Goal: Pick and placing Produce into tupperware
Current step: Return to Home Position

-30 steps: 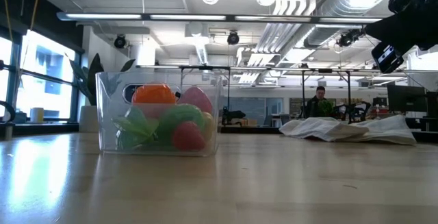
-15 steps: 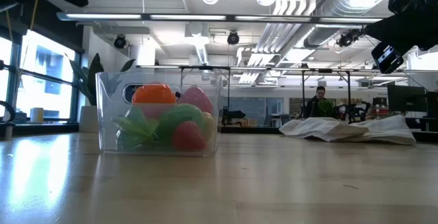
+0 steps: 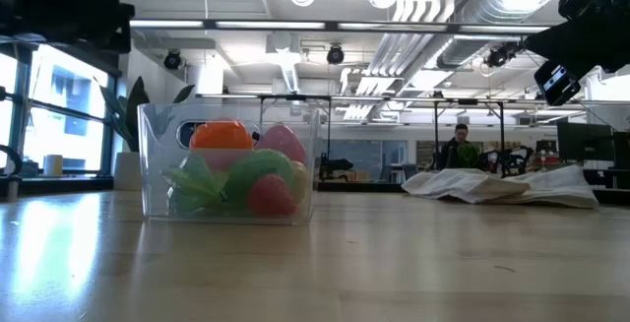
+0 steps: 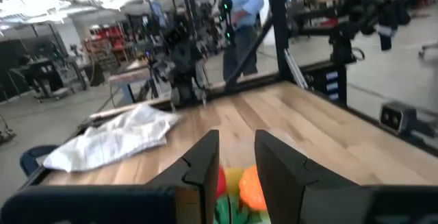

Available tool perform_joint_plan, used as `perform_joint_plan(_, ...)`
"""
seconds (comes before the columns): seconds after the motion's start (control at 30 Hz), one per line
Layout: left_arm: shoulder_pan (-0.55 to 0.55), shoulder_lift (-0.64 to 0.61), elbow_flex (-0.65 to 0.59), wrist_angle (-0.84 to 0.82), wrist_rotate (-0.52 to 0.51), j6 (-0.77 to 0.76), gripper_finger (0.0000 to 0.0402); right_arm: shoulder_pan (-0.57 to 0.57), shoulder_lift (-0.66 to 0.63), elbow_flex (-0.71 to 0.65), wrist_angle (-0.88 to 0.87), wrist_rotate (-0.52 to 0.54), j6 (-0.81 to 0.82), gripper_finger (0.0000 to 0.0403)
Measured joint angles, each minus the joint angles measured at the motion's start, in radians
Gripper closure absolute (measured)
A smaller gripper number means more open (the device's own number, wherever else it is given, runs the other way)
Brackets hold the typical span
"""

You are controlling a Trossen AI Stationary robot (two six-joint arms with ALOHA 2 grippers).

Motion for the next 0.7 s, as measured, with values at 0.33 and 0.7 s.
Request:
perform_joint_plan(0.33,0.0,0.001,0.004,-0.24,-0.028,0.009,0.0316,0.0,0.0,0.0,0.0,0.0,0.0,0.0403)
perform_joint_plan(0.7,0.0,0.013,0.012,-0.261,-0.031,0.089,0.0316,0.0,0.0,0.0,0.0,0.0,0.0,0.0403)
